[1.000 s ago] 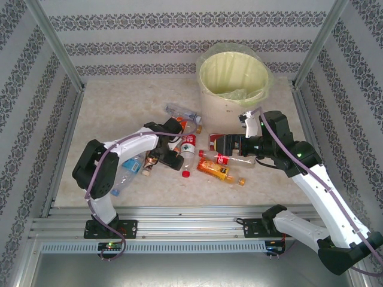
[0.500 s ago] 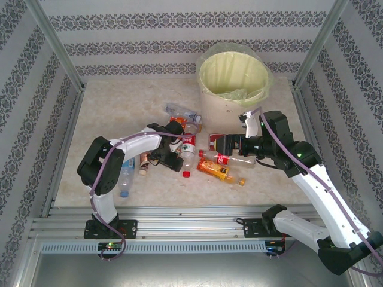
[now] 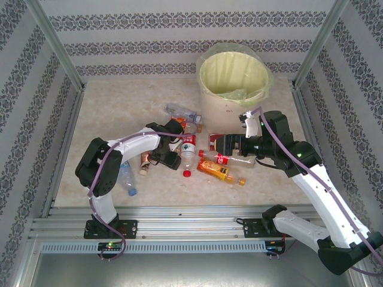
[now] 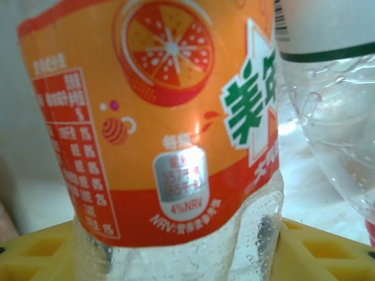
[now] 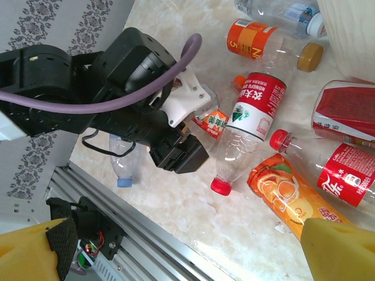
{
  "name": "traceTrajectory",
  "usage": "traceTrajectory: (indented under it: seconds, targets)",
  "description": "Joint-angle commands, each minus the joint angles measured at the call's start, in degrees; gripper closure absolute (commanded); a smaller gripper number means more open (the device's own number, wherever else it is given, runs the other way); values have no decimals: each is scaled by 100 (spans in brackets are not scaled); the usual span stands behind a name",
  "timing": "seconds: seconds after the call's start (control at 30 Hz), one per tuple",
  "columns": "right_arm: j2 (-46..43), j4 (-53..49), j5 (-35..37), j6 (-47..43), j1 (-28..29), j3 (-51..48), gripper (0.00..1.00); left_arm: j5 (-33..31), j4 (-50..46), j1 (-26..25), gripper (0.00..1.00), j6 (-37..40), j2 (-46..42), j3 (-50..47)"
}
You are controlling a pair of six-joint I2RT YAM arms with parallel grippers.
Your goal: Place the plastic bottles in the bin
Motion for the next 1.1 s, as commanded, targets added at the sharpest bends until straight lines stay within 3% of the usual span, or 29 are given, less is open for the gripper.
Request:
traceTrajectory:
  seconds: [0.0, 0.23, 0.5, 0.77, 1.07]
  targets:
    - [10, 226, 7, 123, 66, 8, 2, -77, -97, 38, 37, -96, -458, 33]
    - [61, 637, -180, 558, 66, -226, 2, 221, -122, 38, 38, -379, -1319, -115]
    - [360, 2000, -611, 1391, 228, -767, 5, 2213, 1235, 38, 41, -690, -2566, -769]
    - [786, 2931, -882, 1898, 324, -922, 6, 3472, 2659, 19, 41, -1480, -3228, -1371]
    - [1243, 3287, -929, 2028, 528, -781, 6, 3716, 3892, -99, 40, -2239, -3620, -1860]
